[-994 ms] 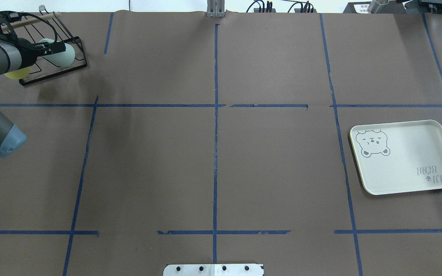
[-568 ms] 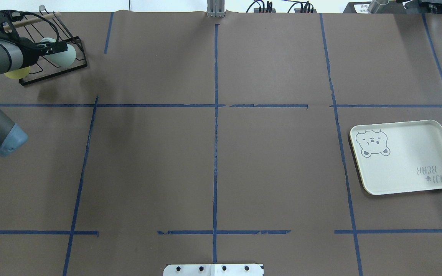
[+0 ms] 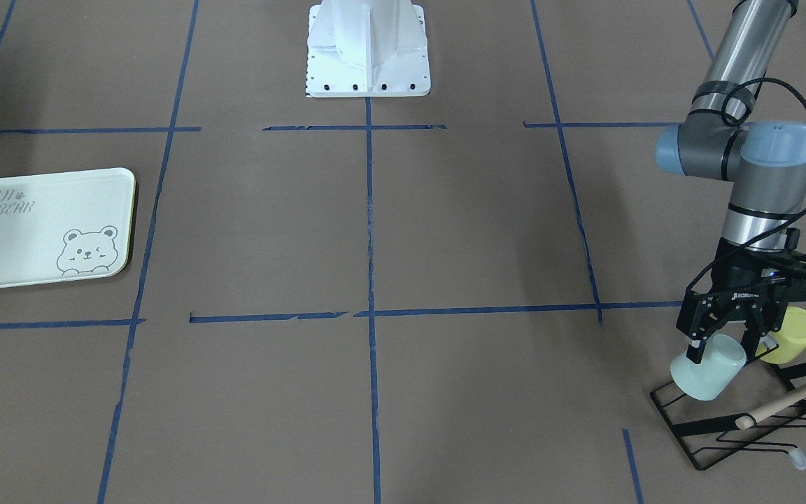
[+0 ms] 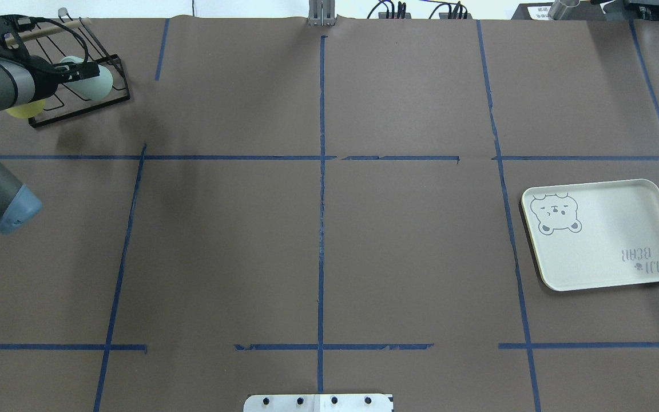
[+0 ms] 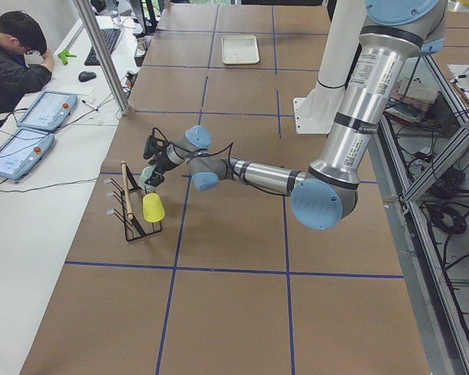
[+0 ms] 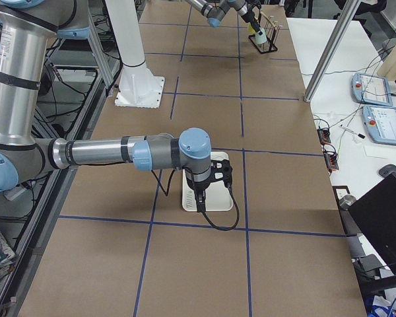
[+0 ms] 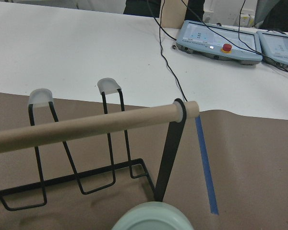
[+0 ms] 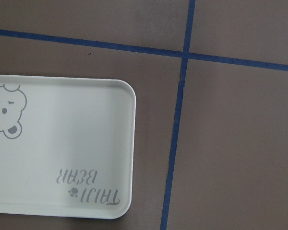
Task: Left arm grabs green cup and hands to right arm on tray
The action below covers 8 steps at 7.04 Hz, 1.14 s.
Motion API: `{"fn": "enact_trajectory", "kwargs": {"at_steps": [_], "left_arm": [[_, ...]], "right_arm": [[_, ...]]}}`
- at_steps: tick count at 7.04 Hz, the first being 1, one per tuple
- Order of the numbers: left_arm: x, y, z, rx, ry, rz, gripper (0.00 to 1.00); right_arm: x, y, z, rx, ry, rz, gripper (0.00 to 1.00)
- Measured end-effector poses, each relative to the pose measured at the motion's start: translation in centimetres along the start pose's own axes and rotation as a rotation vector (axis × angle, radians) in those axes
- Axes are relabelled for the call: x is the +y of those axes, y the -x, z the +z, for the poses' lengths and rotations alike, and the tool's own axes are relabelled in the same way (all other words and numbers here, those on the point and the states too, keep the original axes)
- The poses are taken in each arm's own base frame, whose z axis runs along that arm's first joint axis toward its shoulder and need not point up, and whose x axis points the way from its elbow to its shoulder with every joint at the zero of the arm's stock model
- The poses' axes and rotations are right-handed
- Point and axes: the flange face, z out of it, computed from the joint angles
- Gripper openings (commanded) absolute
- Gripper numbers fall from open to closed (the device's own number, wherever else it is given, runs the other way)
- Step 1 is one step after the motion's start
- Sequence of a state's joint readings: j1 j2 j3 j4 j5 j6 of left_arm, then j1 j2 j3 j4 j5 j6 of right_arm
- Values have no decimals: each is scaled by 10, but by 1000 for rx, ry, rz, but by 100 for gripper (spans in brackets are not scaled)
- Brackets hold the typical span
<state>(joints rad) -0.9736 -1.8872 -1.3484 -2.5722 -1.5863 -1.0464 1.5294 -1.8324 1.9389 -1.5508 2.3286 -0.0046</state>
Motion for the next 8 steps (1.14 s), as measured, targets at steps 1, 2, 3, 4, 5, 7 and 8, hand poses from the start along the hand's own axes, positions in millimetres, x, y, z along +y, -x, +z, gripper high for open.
{"fn": "enact_trajectory", "kwargs": {"at_steps": [1,2,3,4,5,7,8], "left_arm": [[0,0,0,-5,3,0,41],[0,0,1,-12,7,0,28],[-1,0,0,-14,7,0,25],[-4,-2,-2,-11,3,20,25],[-7,-4,-7,-4,-1,60,25],[-35,-11,-34,17,22,86,25],[-61,-10,-59,18,38,75,25]], "right_arm": [[0,0,0,0,0,0,100],[0,0,0,0,0,0,100],[0,0,0,0,-1,-1,100],[0,0,0,0,-1,-1,100],[0,0,0,0,-1,-1,100],[0,0,0,0,-1,-1,100],[0,0,0,0,0,0,100]]}}
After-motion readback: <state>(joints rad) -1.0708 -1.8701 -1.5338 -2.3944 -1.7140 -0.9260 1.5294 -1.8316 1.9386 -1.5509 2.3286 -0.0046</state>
